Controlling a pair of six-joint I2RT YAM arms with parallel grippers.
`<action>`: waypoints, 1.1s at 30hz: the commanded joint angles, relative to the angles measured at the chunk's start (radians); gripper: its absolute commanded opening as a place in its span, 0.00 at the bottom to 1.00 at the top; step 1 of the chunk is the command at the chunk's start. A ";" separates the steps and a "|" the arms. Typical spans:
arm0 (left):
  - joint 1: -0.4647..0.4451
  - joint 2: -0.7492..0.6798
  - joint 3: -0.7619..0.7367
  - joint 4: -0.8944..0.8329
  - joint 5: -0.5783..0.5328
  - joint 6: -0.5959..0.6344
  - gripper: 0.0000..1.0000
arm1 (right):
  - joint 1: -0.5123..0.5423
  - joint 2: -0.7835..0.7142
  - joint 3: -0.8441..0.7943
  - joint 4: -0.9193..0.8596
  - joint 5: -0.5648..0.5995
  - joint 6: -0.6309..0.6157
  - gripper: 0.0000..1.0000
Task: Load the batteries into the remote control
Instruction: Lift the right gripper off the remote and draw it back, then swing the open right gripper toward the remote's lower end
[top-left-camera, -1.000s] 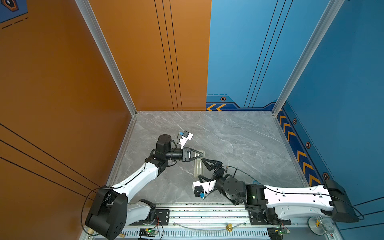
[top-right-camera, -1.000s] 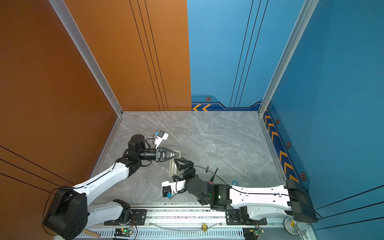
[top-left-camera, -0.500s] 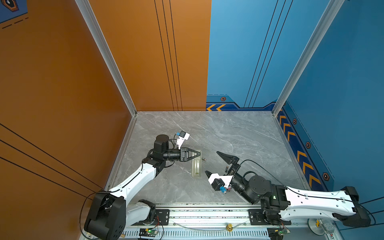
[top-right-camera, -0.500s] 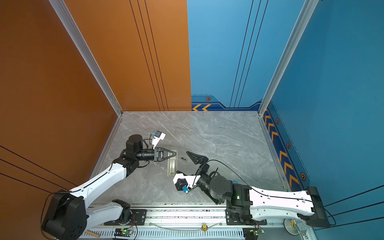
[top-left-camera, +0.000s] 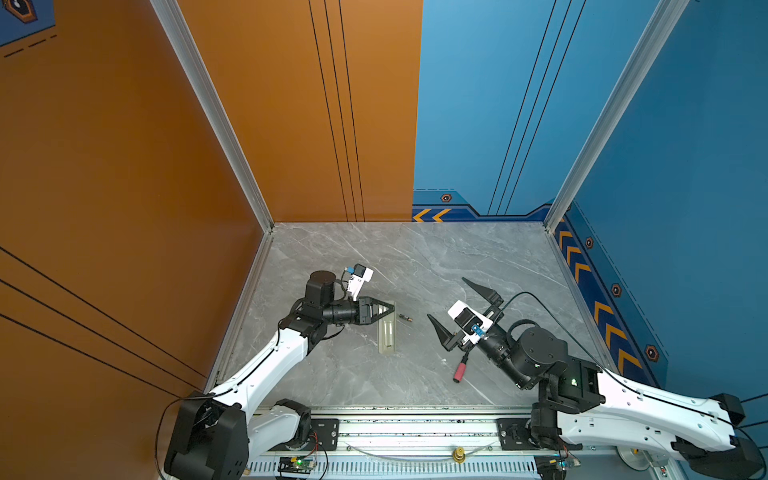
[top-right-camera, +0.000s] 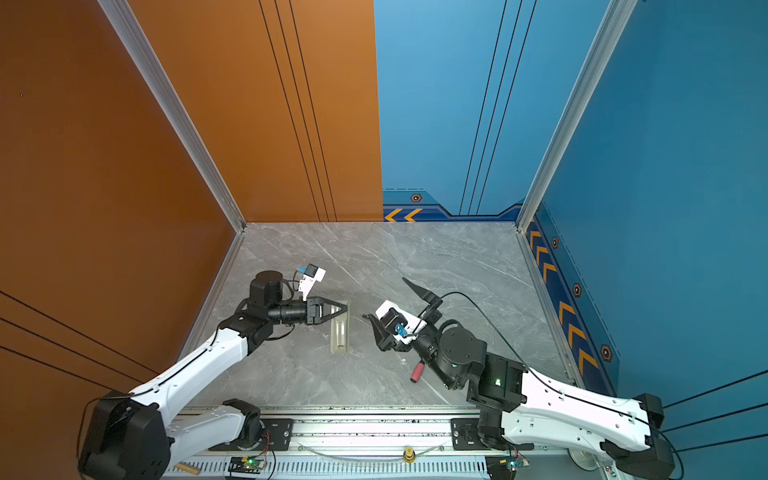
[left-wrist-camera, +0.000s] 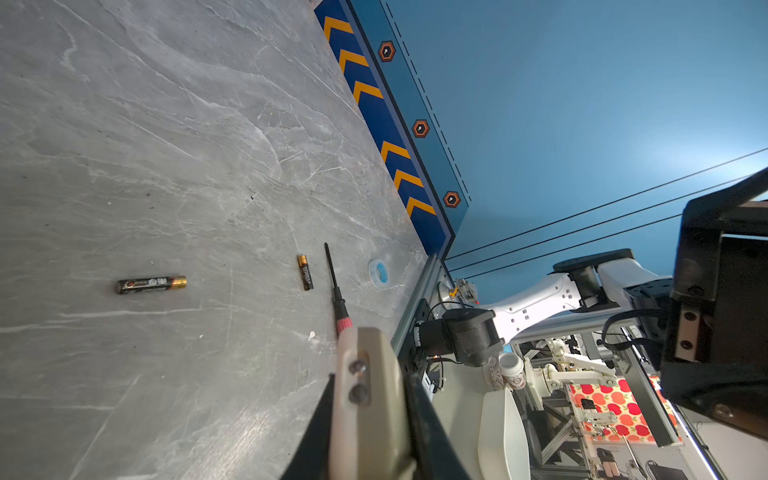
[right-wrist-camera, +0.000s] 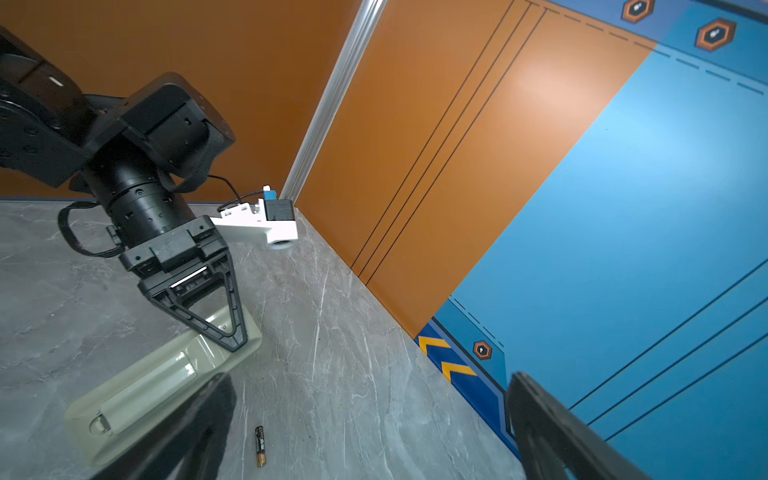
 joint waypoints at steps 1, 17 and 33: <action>0.017 -0.026 0.037 -0.056 -0.046 0.047 0.00 | -0.064 0.027 0.070 -0.136 -0.028 0.171 1.00; 0.007 -0.070 0.191 -0.466 -0.329 0.175 0.00 | -0.498 0.165 0.171 -0.440 -0.503 0.716 1.00; -0.063 -0.022 0.287 -0.660 -0.541 0.207 0.00 | -0.442 0.297 -0.010 -0.153 -0.823 0.993 1.00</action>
